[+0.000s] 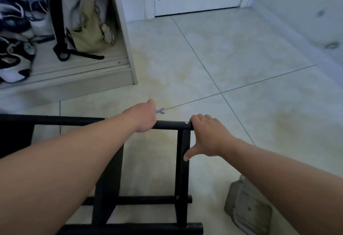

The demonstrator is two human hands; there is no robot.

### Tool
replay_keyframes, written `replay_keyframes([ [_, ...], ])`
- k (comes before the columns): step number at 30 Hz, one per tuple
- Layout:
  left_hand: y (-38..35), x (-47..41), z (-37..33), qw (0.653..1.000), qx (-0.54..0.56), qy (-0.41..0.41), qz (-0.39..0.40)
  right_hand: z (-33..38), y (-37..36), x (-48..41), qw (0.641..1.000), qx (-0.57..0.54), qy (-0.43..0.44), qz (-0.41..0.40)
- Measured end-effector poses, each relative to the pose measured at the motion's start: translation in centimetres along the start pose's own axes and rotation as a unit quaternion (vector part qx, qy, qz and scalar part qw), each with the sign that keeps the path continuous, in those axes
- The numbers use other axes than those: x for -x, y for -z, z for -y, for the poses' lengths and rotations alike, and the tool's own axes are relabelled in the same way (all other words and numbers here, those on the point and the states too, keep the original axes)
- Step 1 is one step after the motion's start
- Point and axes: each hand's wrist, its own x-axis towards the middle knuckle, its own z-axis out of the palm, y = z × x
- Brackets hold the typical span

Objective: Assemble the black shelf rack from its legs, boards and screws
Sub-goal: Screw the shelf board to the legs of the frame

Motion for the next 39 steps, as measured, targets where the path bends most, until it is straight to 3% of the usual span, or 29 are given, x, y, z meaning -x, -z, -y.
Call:
replay_keyframes([
  [7,-0.1,14.0,-2.3,0.999,-0.007,0.018,0.026,6.0,1.7,12.5,0.999,-0.026,-0.028,-0.02],
  [15,-8.0,25.9,-2.9,0.996,0.051,0.024,-0.067,10.1,-3.5,23.6,0.997,0.012,-0.059,-0.048],
  [19,-11.8,30.5,-3.3,0.995,0.056,0.032,-0.071,11.4,-7.1,27.3,0.996,0.017,-0.082,-0.041],
  [23,-13.9,32.8,-4.2,0.997,0.039,0.025,-0.064,11.8,-8.8,29.6,0.994,-0.013,-0.111,-0.012],
  [32,-15.8,34.7,-3.8,0.997,0.054,0.029,-0.043,11.7,-8.0,31.7,0.98,-0.088,-0.107,0.14],
  [37,-15.2,34.3,-4.1,0.997,0.056,0.05,0.02,10.4,-5.1,30.9,0.996,0.049,-0.069,0.029],
  [39,-15.0,34.1,-4.4,0.995,0.054,0.059,0.054,10.1,-4.7,30.2,0.995,0.086,-0.039,0.037],
])
